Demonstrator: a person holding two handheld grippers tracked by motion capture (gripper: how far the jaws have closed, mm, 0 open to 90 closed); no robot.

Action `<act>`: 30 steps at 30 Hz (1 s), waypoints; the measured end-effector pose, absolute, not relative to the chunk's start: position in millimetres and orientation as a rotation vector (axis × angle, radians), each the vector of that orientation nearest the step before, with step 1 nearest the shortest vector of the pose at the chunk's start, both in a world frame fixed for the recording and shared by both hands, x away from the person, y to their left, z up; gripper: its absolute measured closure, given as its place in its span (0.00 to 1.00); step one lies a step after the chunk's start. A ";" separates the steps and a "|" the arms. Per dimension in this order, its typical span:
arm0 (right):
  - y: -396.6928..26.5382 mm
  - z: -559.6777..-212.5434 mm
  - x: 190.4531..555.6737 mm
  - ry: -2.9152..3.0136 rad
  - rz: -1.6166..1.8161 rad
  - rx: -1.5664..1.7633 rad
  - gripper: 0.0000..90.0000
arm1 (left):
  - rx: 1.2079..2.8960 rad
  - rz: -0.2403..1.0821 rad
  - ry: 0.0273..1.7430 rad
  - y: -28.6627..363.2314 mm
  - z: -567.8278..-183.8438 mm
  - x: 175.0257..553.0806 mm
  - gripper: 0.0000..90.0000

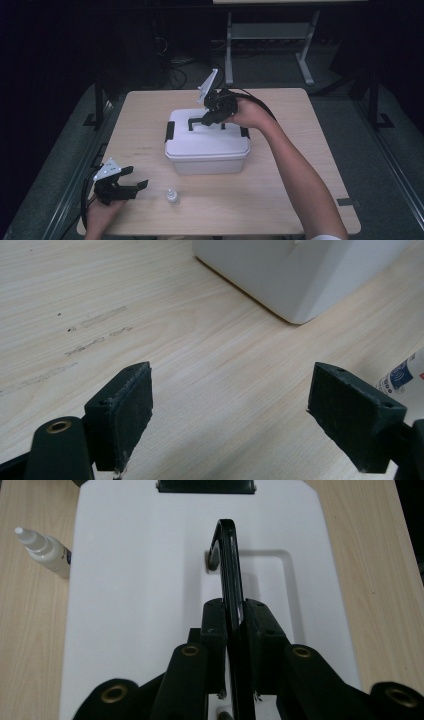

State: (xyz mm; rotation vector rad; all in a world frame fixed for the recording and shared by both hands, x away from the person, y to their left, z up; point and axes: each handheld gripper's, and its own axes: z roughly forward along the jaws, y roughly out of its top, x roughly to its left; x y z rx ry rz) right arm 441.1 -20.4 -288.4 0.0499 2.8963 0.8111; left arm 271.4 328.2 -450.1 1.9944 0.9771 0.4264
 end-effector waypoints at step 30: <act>-35.0 -268.5 435.6 2.860 0.938 0.024 0.93 | 1.968 0.426 0.981 331.7 -448.3 269.8 0.20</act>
